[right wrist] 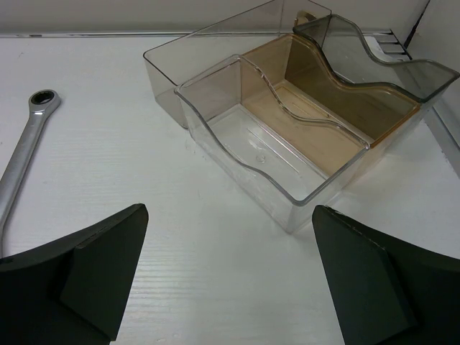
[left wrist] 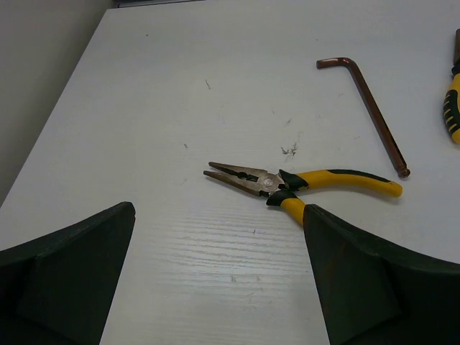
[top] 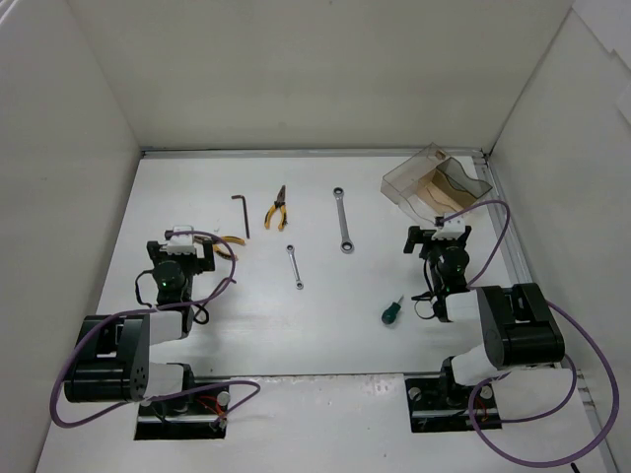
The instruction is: Sort the tools into containers
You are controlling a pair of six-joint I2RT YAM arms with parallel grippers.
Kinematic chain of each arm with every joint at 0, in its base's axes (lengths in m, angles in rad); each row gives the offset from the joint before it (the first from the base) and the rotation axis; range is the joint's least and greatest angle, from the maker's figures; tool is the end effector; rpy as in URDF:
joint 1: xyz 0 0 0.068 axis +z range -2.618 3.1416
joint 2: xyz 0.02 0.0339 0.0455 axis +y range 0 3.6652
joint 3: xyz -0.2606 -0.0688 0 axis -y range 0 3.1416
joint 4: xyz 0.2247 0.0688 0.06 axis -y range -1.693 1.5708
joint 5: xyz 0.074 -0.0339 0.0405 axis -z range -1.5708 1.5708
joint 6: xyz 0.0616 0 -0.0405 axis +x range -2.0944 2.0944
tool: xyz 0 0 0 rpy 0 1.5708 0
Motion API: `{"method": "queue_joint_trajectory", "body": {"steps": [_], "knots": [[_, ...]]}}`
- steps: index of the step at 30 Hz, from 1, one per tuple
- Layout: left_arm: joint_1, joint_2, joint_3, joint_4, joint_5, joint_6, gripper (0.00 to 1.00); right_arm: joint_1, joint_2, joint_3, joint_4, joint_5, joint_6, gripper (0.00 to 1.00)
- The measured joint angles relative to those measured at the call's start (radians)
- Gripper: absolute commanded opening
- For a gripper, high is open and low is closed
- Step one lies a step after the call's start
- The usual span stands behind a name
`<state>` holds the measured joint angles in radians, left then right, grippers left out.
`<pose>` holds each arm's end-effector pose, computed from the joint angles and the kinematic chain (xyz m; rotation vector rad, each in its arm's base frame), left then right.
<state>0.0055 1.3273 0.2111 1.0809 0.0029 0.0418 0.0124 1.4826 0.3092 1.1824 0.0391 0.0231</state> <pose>0.2453 0.0012 0.1861 0.0314 1.6059 0.0343 0.2749 0.0010 0.1903 0.0392 1.5613 -0.0026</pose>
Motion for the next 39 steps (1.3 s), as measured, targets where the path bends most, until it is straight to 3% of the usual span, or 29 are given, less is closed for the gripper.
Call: {"method": "queue_joint_trajectory", "body": {"steps": [28, 34, 39], "knots": [[0.000, -0.005, 0.000, -0.001, 0.000, 0.000, 1.00, 0.000, -0.012, 0.000, -0.015, 0.014, 0.008, 0.98], [0.000, -0.125, 0.018, -0.123, -0.029, -0.002, 1.00, 0.001, -0.149, 0.000, -0.092, 0.055, 0.014, 0.98], [-0.007, -0.195, 0.152, -0.327, -0.061, -0.018, 1.00, 0.041, -0.319, 0.016, -0.241, 0.097, 0.031, 0.98]]}}
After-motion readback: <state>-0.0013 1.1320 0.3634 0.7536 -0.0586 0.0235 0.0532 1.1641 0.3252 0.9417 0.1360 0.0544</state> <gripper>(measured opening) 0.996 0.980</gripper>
